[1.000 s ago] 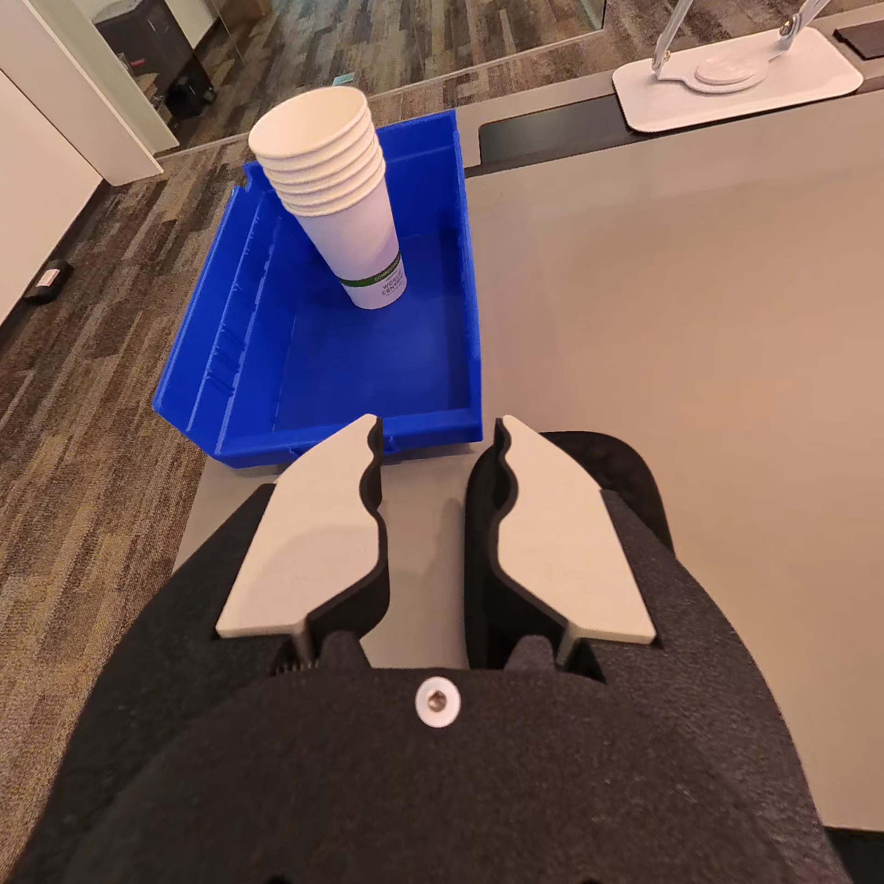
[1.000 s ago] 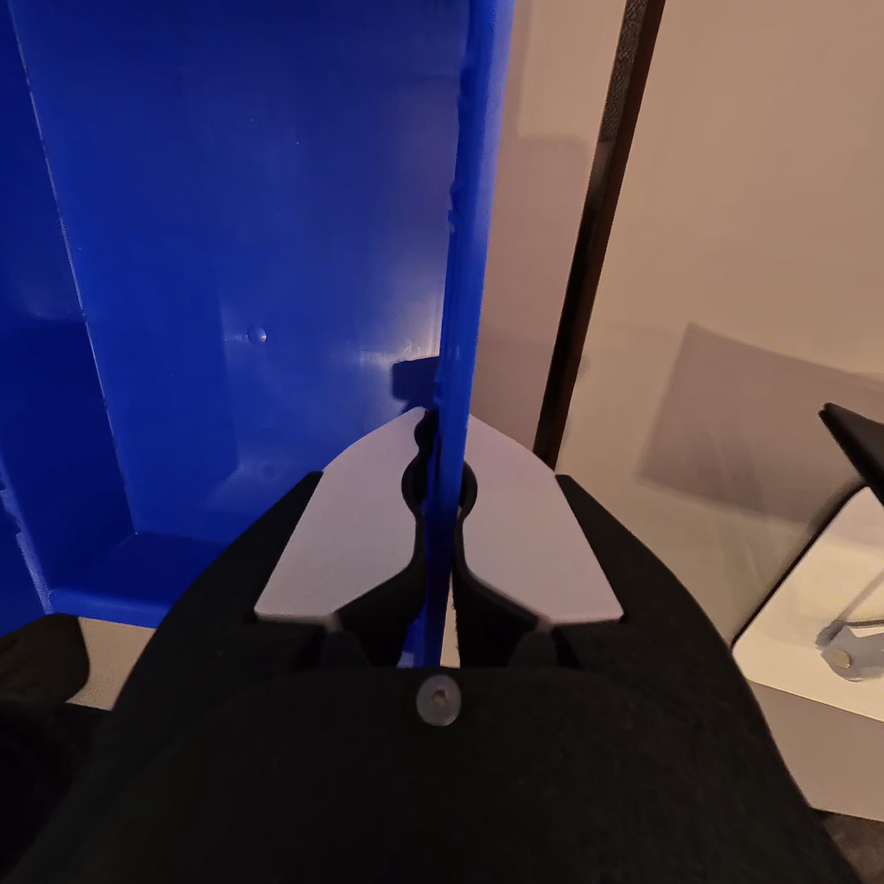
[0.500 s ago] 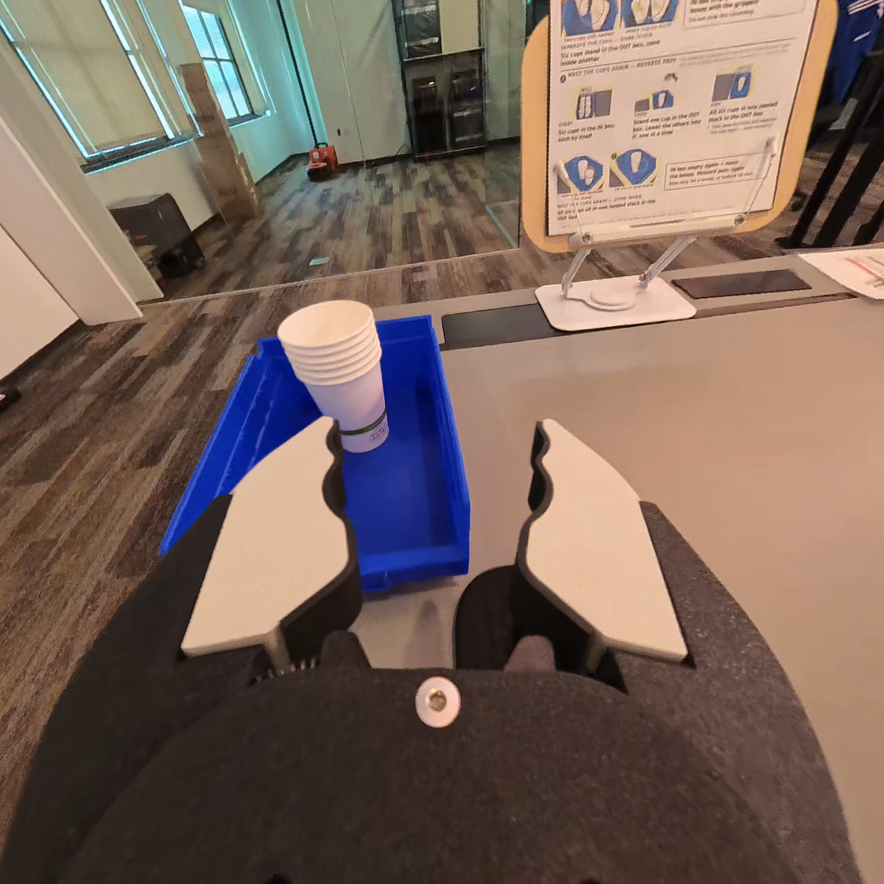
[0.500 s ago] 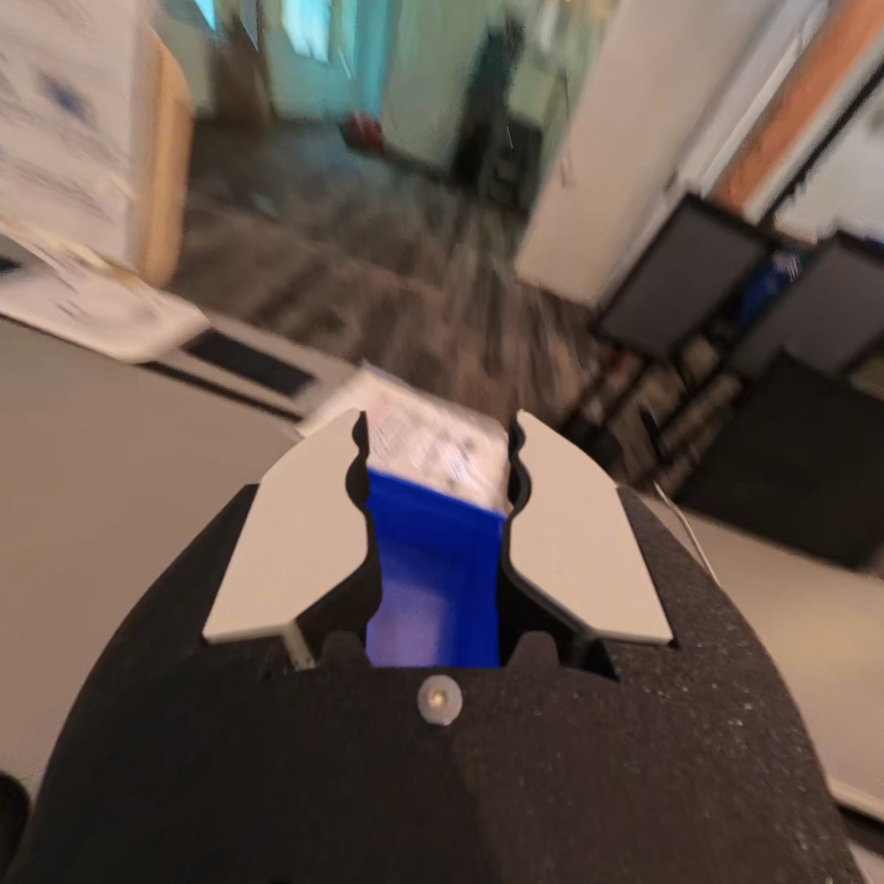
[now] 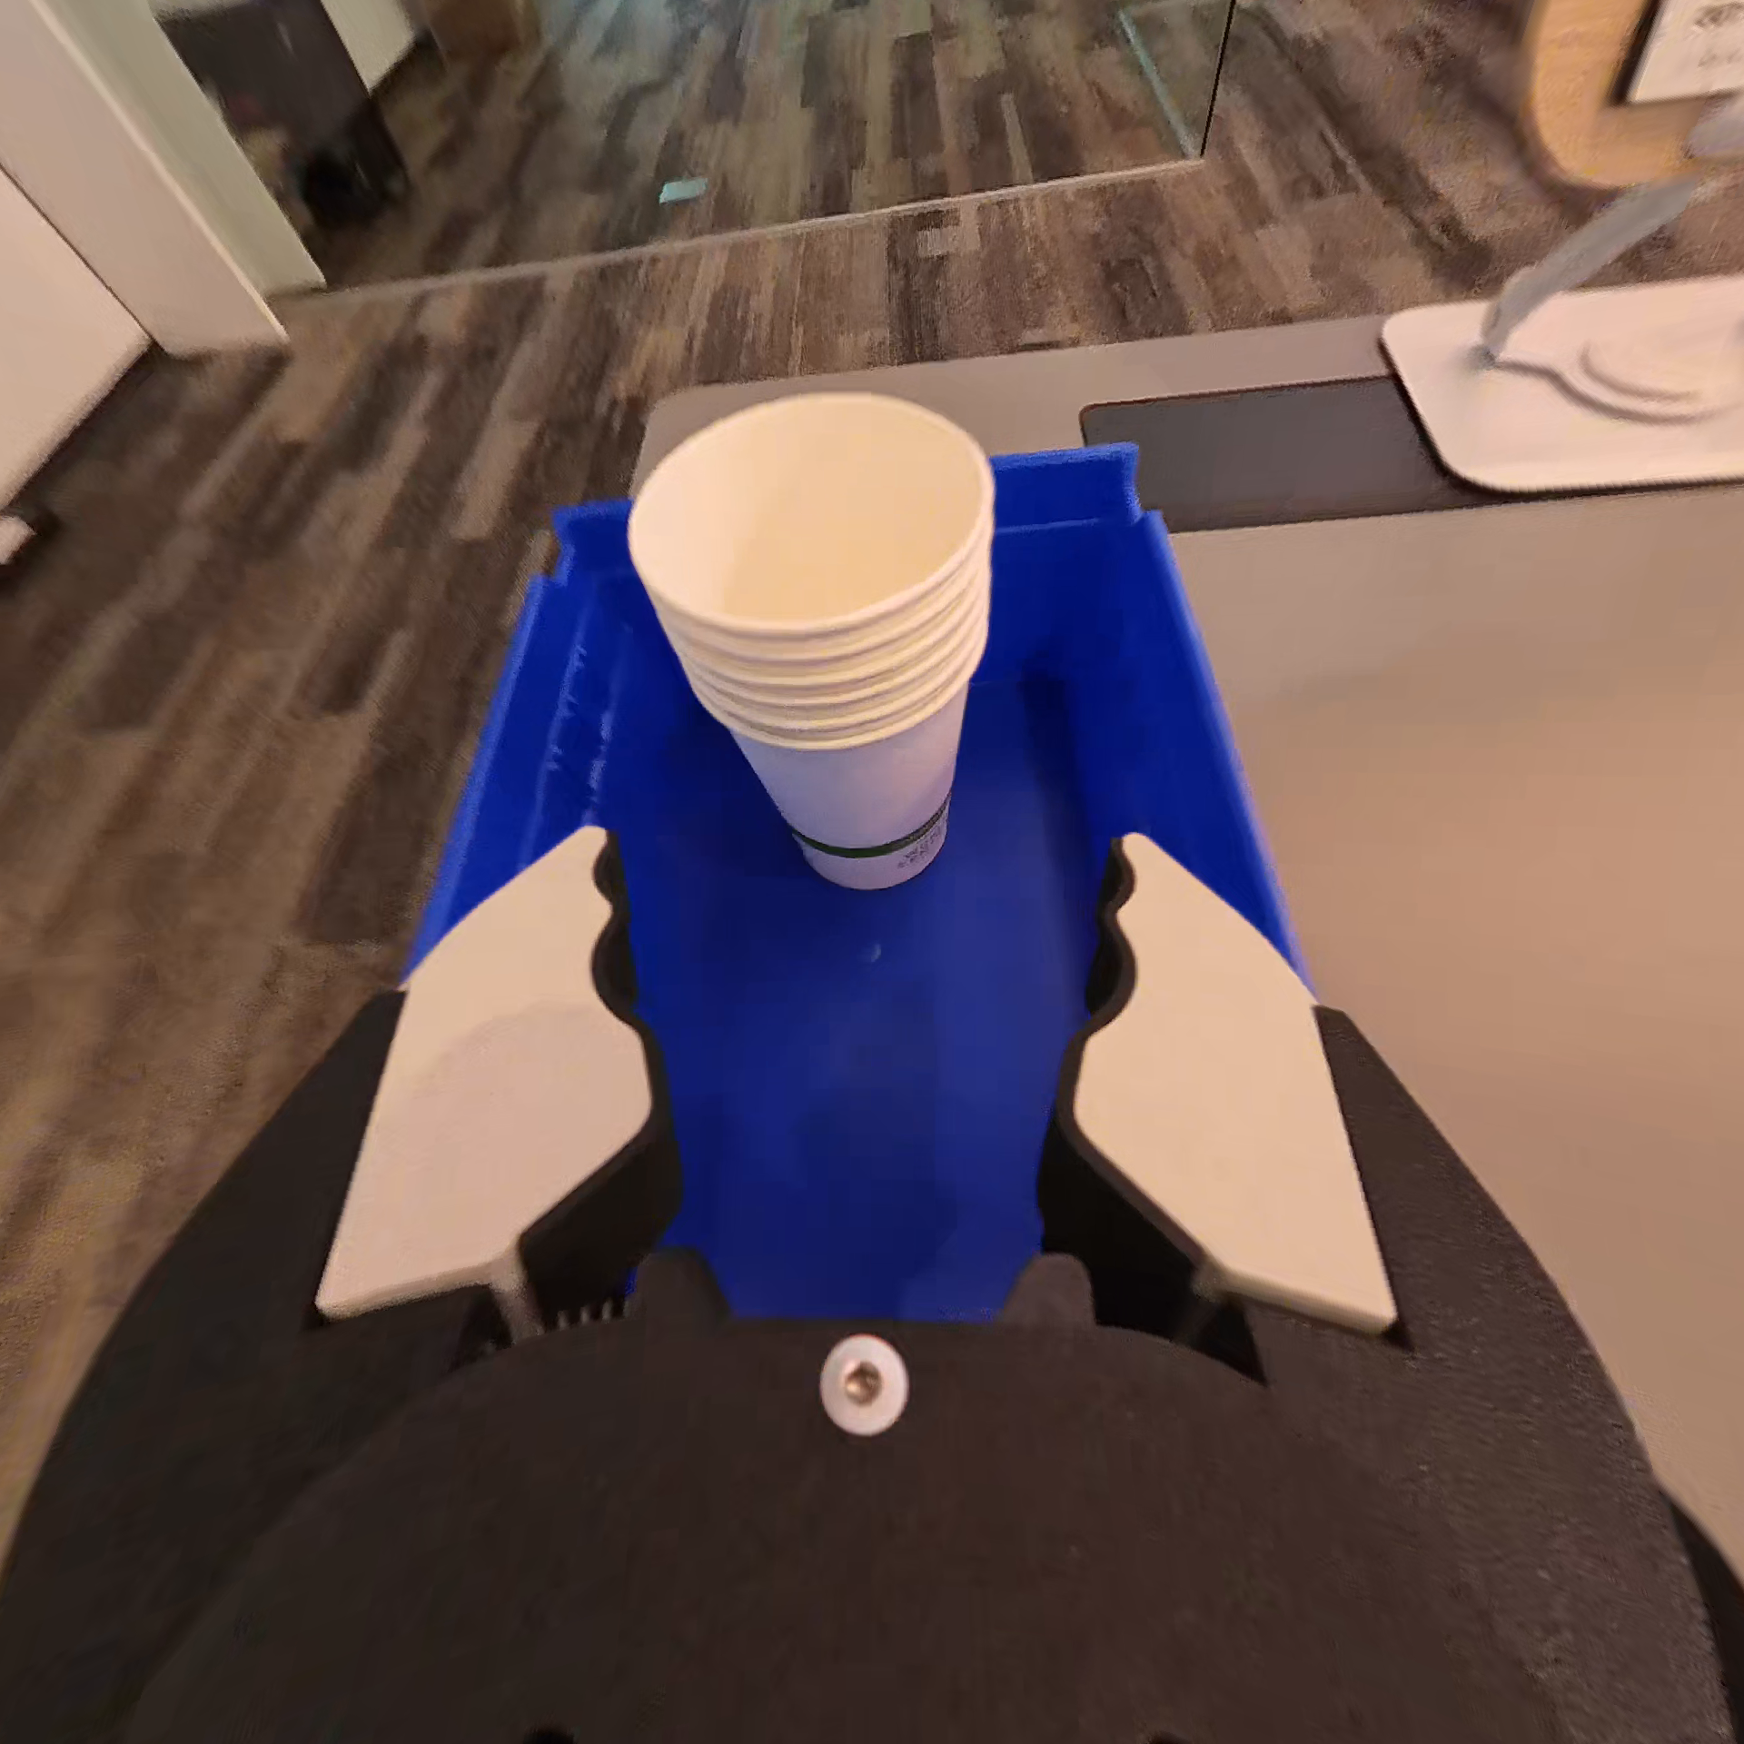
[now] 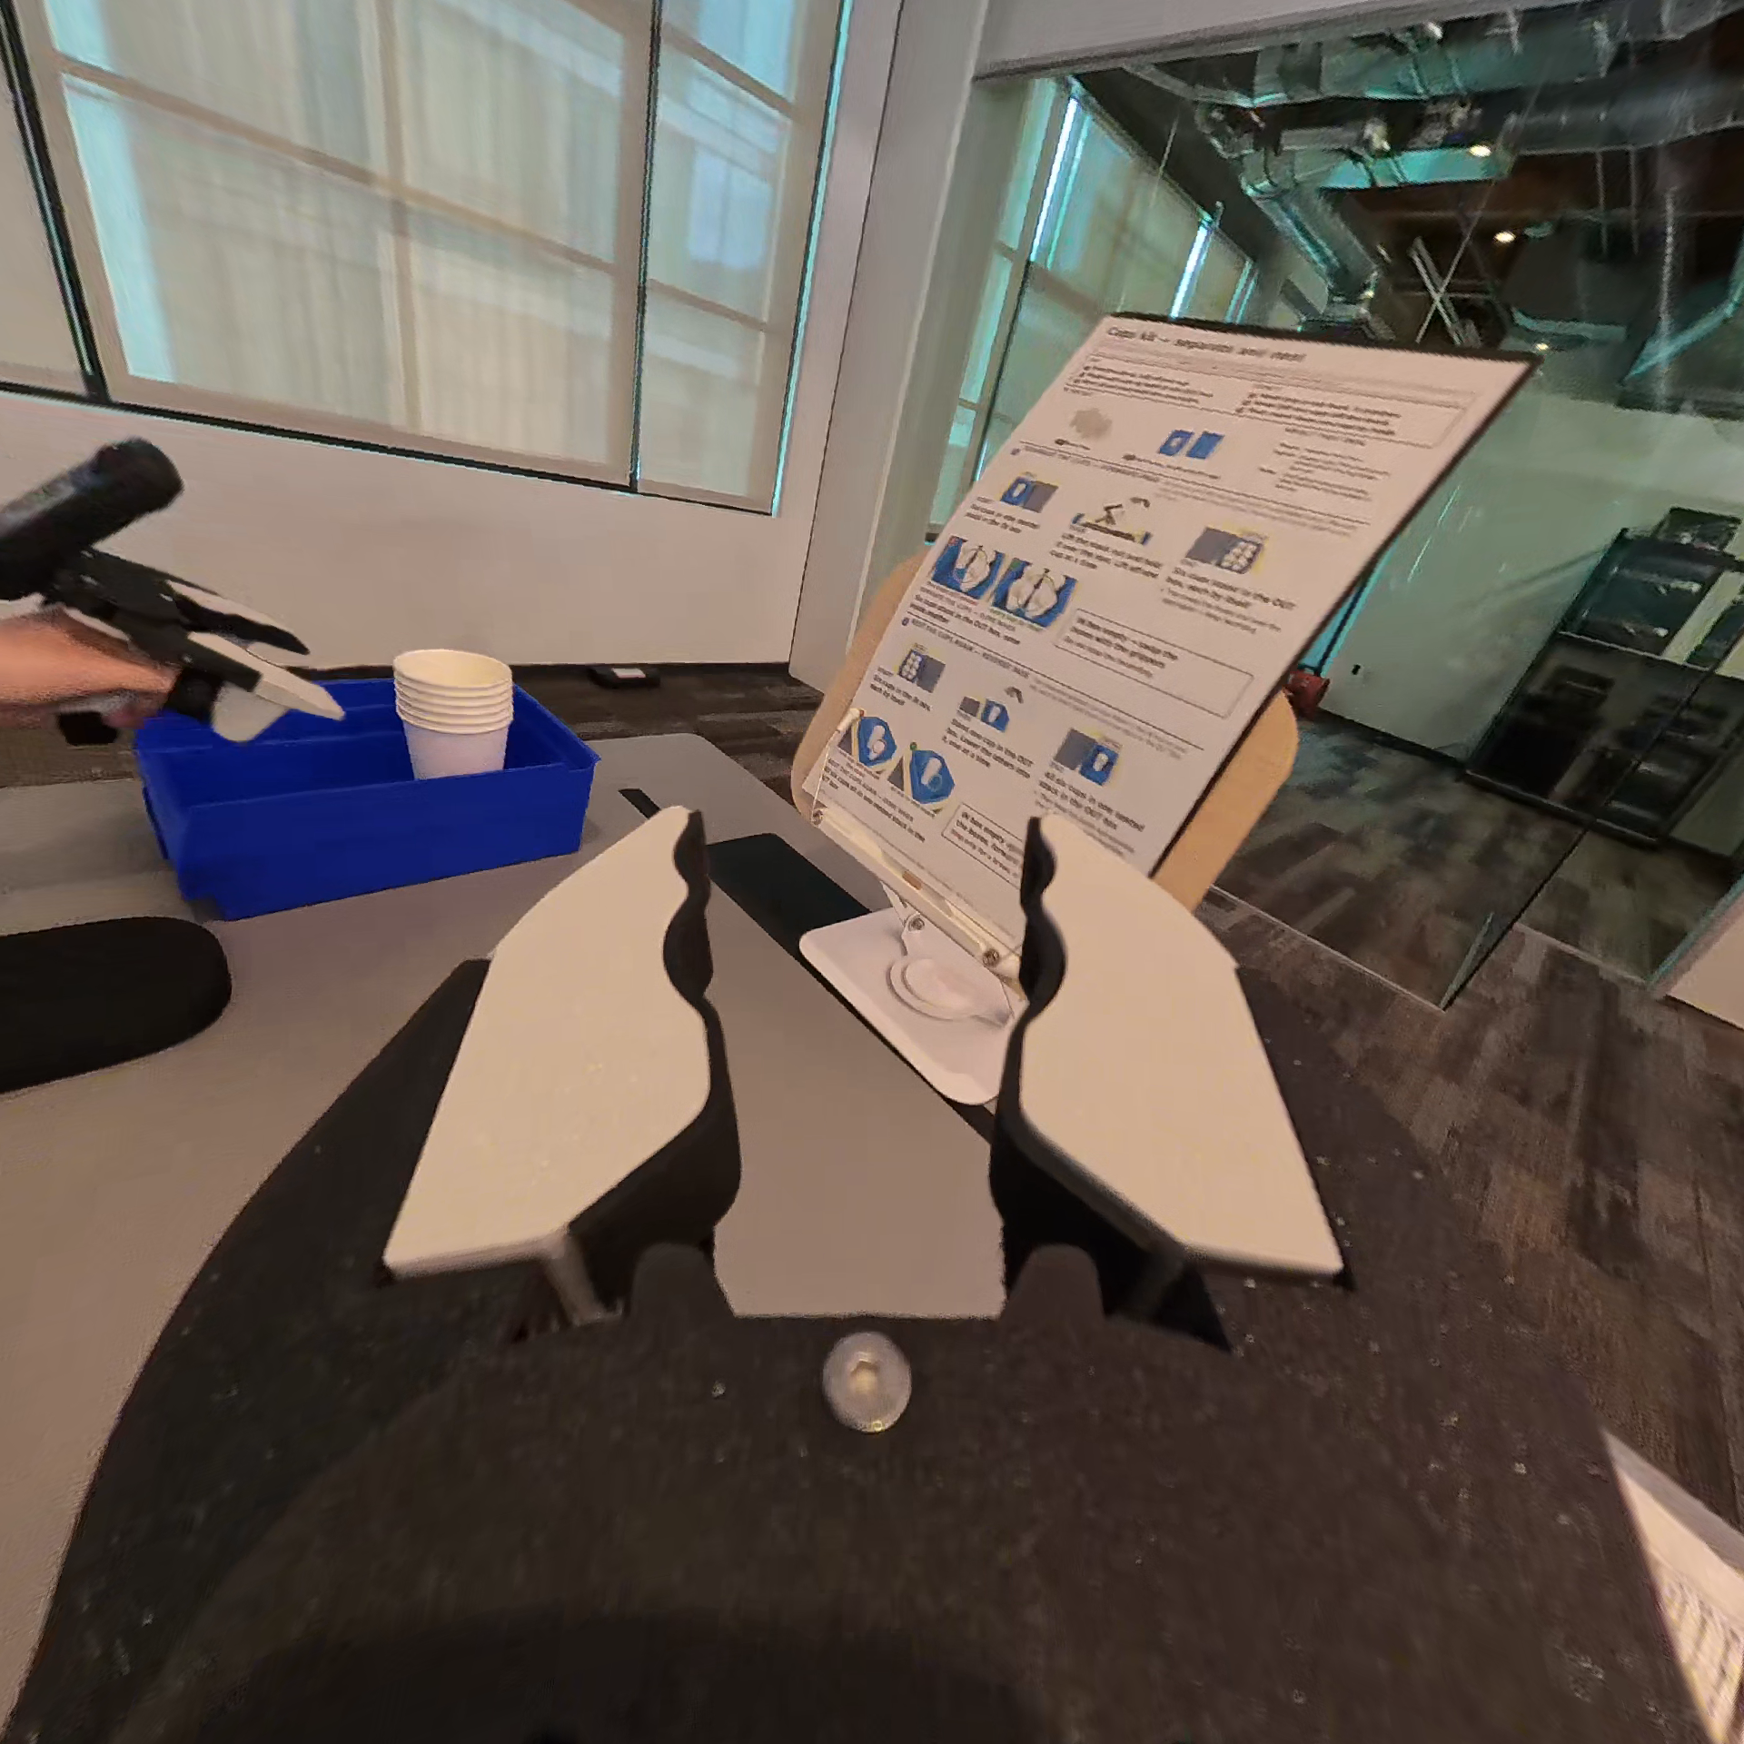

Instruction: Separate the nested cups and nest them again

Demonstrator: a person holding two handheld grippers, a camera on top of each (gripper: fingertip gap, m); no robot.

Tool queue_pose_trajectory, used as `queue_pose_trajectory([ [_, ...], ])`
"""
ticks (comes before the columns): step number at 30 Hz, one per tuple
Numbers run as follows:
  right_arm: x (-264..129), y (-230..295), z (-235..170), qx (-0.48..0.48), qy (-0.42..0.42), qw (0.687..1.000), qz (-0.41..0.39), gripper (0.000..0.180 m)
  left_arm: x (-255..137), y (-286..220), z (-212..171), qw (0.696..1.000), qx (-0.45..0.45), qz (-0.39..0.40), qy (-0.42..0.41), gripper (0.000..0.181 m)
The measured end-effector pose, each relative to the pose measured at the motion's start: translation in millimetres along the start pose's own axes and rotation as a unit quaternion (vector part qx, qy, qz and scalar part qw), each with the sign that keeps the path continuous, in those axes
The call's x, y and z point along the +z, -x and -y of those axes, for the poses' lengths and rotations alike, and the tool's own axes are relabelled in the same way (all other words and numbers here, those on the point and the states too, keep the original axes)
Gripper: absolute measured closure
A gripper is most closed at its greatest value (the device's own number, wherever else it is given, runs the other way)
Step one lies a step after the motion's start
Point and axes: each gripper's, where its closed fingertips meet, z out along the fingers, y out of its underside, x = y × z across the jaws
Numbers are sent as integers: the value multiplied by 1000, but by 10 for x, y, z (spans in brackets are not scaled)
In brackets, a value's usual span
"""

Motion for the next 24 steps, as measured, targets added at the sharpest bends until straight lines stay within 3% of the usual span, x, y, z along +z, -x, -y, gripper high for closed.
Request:
queue_pose_trajectory([
  [3, 179, 159, 36, 1, -16, 999, 28, 117, 323, 50, -147, 998, -64, -3, -6, 86],
  [7, 298, 324, -110, 14, -16, 998, 67, 118, 617, 154, -183, 998, -50, 20, -35, 75],
  [11, 322, 240, -293, -7, 16, 998, 52, 118, 811, 97, -96, 997, -45, 14, -65, 69],
  [24, 106, -145, -378, 40, -3, 999, 19, 123, 1166, 70, -106, 996, -30, -4, -90, 59],
])
